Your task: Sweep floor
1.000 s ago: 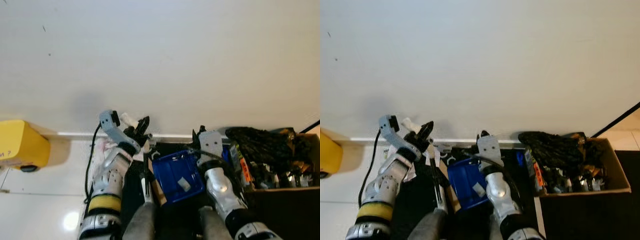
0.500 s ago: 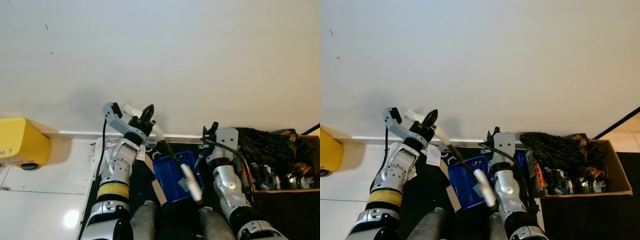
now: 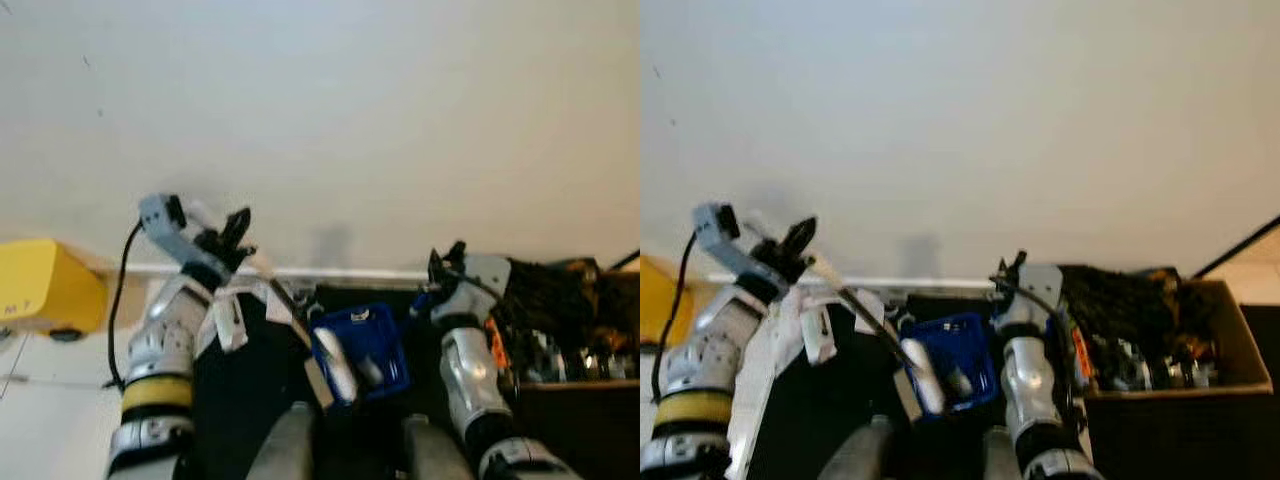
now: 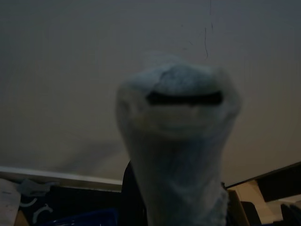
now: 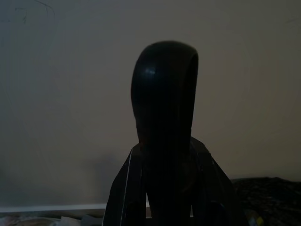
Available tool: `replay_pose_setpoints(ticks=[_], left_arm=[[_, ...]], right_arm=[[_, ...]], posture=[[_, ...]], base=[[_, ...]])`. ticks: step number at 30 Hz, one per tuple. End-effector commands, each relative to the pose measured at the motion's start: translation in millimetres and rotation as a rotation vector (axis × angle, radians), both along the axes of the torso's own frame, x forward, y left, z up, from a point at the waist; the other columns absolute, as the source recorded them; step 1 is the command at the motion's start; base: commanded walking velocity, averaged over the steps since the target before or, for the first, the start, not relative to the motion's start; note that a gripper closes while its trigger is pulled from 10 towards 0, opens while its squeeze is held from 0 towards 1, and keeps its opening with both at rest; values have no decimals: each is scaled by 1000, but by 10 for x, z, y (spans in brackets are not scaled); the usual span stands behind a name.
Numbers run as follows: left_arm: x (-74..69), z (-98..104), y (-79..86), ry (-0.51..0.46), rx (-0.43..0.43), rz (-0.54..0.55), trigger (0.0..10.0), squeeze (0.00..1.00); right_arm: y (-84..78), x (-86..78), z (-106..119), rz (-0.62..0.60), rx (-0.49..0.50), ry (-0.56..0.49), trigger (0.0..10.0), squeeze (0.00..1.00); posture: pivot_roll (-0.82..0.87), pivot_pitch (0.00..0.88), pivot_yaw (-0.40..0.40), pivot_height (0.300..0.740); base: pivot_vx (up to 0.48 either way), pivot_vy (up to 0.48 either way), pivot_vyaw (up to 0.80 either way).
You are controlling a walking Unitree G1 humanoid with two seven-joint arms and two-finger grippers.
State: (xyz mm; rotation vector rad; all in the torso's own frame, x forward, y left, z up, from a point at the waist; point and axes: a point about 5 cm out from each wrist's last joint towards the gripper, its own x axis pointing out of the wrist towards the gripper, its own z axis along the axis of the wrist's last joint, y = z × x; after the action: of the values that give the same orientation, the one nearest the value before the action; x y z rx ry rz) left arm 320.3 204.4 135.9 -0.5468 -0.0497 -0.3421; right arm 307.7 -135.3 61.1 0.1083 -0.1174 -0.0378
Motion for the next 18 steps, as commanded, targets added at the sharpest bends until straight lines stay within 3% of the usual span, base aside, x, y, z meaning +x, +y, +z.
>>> replay_pose_setpoints(ticks=[1, 6, 9, 11, 15, 18], left_arm=[[-37, -21, 1, 2, 21, -8, 10000, 0], [-97, -262, -83, 72, 33, 0, 10000, 0], [-115, -307, -93, 87, 39, 4, 10000, 0], [-148, -499, -132, 133, 95, 18, 10000, 0], [-172, -717, -202, 206, 124, 38, 10000, 0], [-137, -791, -281, 253, 30, 58, 10000, 0]], right_arm=[[40, -148, -282, -8, 71, 143, 10000, 0], [36, -141, -282, 10, 44, 145, 10000, 0], [38, -139, -280, 16, 39, 144, 10000, 0], [45, -135, -275, 24, 37, 142, 10000, 0], [48, -125, -260, 33, 30, 136, 10000, 0], [48, -108, -233, 39, 25, 124, 10000, 0]], posture=[[175, 213, 92, 740], [153, 217, 81, 740], [153, 217, 81, 740], [149, 218, 68, 740], [140, 220, 59, 740], [127, 223, 52, 740]], base=[[0, 0, 0], [0, 0, 0], [0, 0, 0], [0, 0, 0], [0, 0, 0], [0, 0, 0]])
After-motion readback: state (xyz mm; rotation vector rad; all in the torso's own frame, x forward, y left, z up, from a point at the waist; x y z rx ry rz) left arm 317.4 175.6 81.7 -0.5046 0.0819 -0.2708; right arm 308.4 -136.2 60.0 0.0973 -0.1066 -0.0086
